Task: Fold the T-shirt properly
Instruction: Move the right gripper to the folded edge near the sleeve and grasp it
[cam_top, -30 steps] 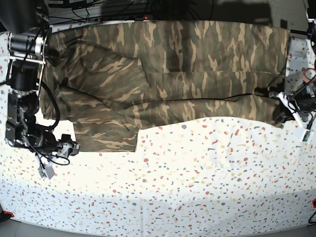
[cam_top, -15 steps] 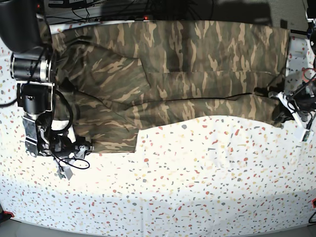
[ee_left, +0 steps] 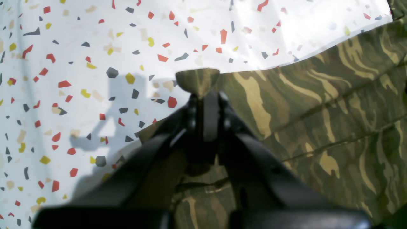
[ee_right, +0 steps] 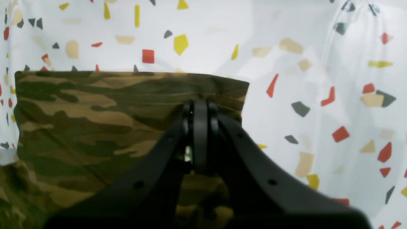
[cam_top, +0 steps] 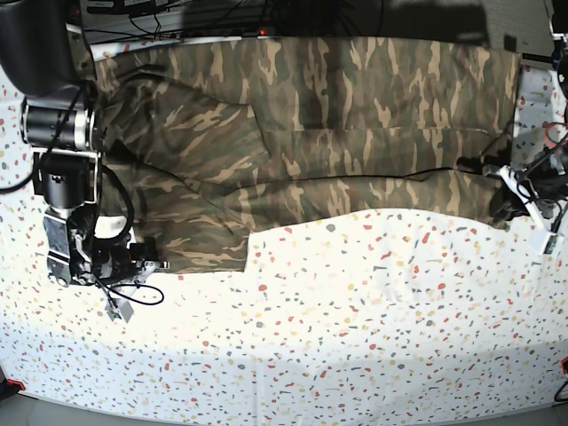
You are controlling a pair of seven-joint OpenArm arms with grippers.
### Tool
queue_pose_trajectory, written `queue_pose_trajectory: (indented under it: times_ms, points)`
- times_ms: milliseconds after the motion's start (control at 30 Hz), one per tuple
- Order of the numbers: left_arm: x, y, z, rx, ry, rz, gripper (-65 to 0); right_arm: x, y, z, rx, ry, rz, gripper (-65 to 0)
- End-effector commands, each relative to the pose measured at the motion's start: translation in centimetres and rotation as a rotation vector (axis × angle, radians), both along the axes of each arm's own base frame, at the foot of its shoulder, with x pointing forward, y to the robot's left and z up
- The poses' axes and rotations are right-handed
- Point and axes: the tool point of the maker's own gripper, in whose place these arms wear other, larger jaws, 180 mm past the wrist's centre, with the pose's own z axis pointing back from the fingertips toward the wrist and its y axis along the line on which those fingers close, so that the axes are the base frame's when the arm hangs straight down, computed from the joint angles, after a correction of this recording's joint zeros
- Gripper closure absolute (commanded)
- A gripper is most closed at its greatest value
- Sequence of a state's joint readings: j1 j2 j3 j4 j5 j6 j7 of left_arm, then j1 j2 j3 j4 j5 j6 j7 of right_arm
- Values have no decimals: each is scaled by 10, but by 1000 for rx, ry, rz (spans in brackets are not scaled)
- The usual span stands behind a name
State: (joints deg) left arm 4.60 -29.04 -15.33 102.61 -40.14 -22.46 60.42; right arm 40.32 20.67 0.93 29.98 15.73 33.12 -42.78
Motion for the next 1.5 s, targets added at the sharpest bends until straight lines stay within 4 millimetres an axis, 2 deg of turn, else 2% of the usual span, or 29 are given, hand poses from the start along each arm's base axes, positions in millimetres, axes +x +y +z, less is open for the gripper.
queue_pose_trajectory:
  times_ms: [0,167,400,533,667,833,867,933,967,1000,1133,1233,1333,1467]
  points:
    - [7,2,15,3,-49,-6,0,8,-4,16,-8,-21,27,0]
    - [7,2,15,3,-49,-6,0,19,10,50,54,-90,111,0]
    - [7,2,15,3,-49,-6,0,25,4,84,68,-140,131,0]
    - [8,2,15,3,-49,-6,0,11,9,91,74,-79,181,0]
    - [7,2,15,4,-49,-6,0,11,11,101,82,-106,197,0]
    - [8,2,15,3,-50,-6,0,15,2,107,73,-144,180,0]
    - [8,2,15,3,-49,-6,0,17,2,108,75,-157,178,-48]
    - [7,2,15,3,-49,-6,0,23,2,112,72,-198,170,-228]
    - [7,2,15,3,-49,-6,0,26,1,114,67,-218,166,-284]
    - [7,2,15,3,-49,-6,0,30,-2,115,52,-241,162,-305]
    - [7,2,15,3,-49,-6,0,39,-16,109,-45,-284,147,-304]
    - [7,2,15,2,-49,-6,0,32,-23,87,-59,-216,102,-304]
    - [7,2,15,3,-49,-6,0,24,-20,67,-31,-160,89,-304]
    - [7,2,15,2,-49,-6,0,24,-20,45,-18,-164,45,-303]
